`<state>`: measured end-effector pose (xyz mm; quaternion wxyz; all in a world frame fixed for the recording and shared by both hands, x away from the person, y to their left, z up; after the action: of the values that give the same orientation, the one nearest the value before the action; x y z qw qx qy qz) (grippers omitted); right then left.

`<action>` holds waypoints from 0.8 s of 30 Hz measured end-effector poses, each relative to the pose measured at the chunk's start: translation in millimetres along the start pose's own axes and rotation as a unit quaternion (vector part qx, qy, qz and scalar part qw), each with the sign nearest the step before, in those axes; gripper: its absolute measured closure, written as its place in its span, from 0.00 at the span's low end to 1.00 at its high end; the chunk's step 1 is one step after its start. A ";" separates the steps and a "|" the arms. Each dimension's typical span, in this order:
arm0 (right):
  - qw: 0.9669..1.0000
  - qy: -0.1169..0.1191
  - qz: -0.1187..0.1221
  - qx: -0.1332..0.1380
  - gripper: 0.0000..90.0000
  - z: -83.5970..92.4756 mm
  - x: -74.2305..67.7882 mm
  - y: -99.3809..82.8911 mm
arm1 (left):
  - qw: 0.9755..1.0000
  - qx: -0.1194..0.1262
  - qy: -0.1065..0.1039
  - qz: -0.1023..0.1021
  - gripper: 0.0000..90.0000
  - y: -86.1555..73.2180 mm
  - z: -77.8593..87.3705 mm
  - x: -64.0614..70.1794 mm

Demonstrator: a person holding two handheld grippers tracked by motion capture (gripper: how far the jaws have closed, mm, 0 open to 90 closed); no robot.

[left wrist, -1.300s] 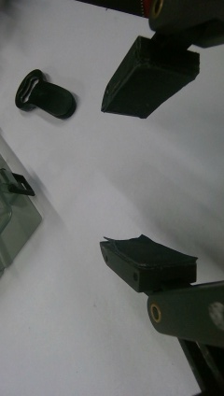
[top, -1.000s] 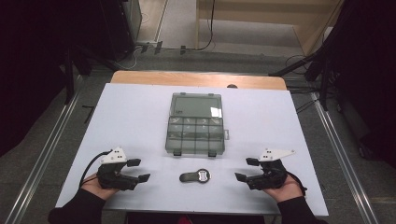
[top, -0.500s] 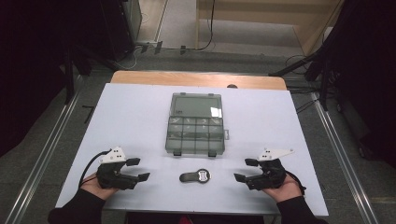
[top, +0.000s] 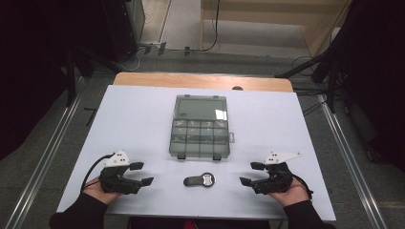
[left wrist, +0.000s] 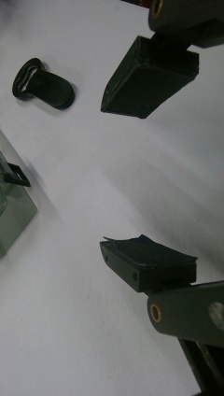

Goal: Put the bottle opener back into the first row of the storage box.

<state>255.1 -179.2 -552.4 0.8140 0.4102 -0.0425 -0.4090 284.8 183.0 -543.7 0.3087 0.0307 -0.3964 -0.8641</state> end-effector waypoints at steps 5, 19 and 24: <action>1.000 -0.001 -0.001 -0.005 0.27 0.5 0.2 -0.6 | 1.000 -0.002 -0.002 0.002 0.32 -0.5 -0.4 0.3; 1.000 0.001 -0.001 -0.008 0.27 1.7 4.8 -1.1 | 1.000 -0.001 -0.008 0.005 0.32 -0.5 -0.3 -1.1; 1.000 0.008 0.001 -0.005 0.28 0.6 6.5 1.5 | 1.000 -0.001 -0.010 0.004 0.32 -0.5 -1.2 0.4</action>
<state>260.0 -183.7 -552.6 0.8168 0.4093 -0.0347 -0.4052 284.5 182.2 -544.8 0.3081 0.0203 -0.3988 -0.8635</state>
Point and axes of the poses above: each handheld gripper's, and its own axes: z roughly backward along the jaws, y roughly out of its top, x roughly to its right, the point moved 9 cm from there along -z, roughly forward along the jaws, and after that the axes turned 1 degree about -y, right-handed, at the moved point
